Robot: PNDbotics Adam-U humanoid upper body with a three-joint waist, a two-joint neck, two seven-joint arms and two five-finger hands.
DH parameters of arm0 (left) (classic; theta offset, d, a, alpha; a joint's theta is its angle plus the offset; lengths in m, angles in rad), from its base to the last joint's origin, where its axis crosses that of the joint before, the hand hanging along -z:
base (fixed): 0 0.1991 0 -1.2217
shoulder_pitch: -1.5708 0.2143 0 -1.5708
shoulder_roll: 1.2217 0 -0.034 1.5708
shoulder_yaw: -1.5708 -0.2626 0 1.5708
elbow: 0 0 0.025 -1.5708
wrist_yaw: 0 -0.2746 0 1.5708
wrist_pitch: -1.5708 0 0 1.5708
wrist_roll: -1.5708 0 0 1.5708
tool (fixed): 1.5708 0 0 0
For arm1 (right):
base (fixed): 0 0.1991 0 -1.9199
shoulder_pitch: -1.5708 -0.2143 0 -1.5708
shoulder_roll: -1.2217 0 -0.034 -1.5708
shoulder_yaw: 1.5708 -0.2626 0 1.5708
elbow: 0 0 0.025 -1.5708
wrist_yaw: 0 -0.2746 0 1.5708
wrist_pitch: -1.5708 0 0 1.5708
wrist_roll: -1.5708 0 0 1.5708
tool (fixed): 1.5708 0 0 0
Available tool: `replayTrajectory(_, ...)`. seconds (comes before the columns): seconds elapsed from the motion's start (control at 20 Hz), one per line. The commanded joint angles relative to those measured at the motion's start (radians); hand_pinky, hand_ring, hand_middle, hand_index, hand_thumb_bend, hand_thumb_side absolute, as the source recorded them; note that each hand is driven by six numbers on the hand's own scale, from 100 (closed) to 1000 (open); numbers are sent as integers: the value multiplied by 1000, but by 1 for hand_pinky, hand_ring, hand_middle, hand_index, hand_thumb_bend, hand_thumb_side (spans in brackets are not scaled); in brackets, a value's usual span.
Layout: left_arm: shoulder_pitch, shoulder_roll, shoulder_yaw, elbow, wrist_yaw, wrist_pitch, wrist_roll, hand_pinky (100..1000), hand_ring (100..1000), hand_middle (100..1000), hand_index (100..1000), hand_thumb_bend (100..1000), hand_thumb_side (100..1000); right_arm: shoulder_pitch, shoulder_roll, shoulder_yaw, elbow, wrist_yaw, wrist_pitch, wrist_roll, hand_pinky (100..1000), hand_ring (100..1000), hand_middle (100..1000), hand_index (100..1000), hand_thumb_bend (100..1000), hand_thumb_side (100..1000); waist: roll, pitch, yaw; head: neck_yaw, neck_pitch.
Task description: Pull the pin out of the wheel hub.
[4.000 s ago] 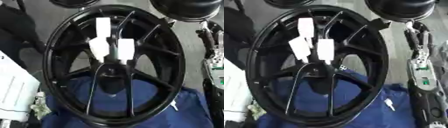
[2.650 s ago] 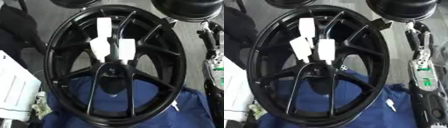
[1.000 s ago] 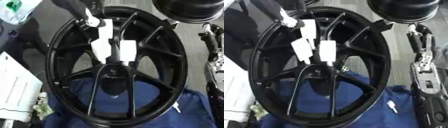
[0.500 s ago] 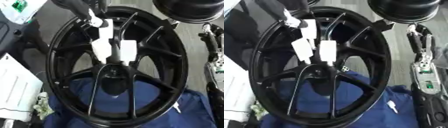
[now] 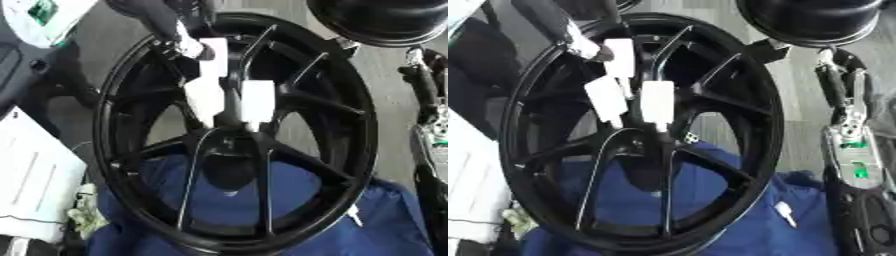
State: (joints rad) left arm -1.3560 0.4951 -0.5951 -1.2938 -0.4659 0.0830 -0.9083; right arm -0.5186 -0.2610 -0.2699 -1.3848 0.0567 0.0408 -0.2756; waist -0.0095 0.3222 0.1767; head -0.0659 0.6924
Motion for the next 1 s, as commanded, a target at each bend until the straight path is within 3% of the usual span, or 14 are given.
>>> replayTrajectory(0.05, -26, 4, 6, 5, 0, -2, 1, 808, 789, 779, 836, 418, 578, -15, -23, 1, -9, 1, 1, -3, 783, 682, 689, 766, 100, 613, 0, -28, -2, 3, -3)
replayTrajectory(0.4, -25, -14, 4, 41, 16, 4, 1, 800, 783, 769, 826, 378, 607, -17, -21, 1, -10, 1, 3, -7, 784, 683, 689, 766, 100, 613, -2, -26, -6, 4, 0)
replayTrajectory(1.0, -21, -33, -6, 89, 4, -12, 1, 798, 780, 766, 819, 390, 608, -20, -19, 4, -11, -1, 4, -11, 784, 683, 688, 765, 100, 615, -4, -23, -10, 6, 1)
